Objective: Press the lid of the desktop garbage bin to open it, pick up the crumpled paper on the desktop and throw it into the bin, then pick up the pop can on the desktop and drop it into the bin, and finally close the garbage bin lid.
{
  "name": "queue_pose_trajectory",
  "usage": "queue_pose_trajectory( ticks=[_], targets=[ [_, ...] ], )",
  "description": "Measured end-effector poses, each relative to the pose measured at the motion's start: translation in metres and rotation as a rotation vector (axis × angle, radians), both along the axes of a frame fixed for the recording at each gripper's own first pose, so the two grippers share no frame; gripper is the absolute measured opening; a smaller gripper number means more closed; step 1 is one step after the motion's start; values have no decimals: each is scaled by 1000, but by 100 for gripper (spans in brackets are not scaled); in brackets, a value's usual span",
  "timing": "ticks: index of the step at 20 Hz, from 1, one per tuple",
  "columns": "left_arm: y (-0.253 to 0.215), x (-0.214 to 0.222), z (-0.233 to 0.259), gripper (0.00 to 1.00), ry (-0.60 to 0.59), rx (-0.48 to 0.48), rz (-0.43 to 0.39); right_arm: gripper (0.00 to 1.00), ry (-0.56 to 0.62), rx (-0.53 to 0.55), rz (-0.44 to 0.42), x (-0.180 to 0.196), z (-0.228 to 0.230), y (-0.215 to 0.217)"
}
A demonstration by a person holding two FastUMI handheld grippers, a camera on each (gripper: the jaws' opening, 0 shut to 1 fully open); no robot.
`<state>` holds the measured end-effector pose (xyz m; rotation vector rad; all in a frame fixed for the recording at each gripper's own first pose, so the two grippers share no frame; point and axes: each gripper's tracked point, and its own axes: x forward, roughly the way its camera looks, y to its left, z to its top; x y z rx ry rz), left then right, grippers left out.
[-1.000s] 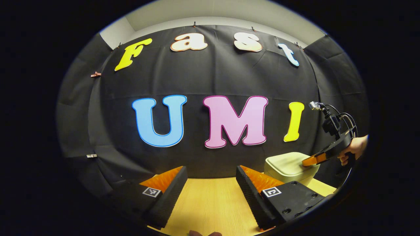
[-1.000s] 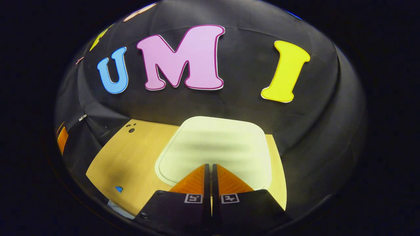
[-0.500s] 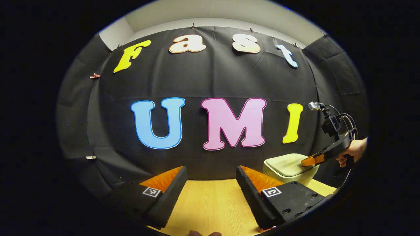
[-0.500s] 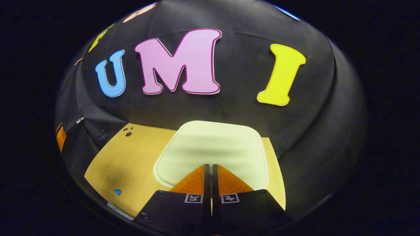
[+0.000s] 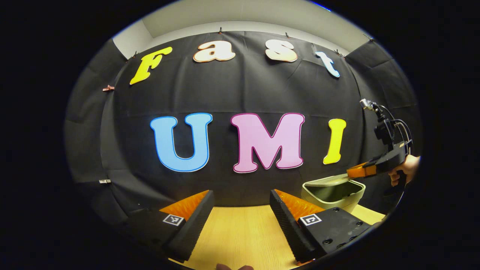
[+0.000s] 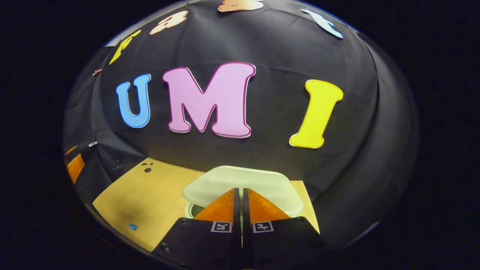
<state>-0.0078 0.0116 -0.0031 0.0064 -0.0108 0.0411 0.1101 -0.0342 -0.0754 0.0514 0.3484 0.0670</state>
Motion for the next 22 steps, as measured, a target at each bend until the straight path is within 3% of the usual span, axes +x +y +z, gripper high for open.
queue_pose_trajectory(
  ticks=[7, 15, 22],
  targets=[
    [-5, -1, 3, 96, -6, 2, -15, 6, -165, -42, -18, -5, 49, -7],
    [-3, -3, 0, 96, -2, -12, -34, 5, -206, -55, 13, -18, 61, 4],
    [25, -12, -27, 96, 56, -11, -13, 5, -264, -77, 41, -45, 65, 25]
  ],
)
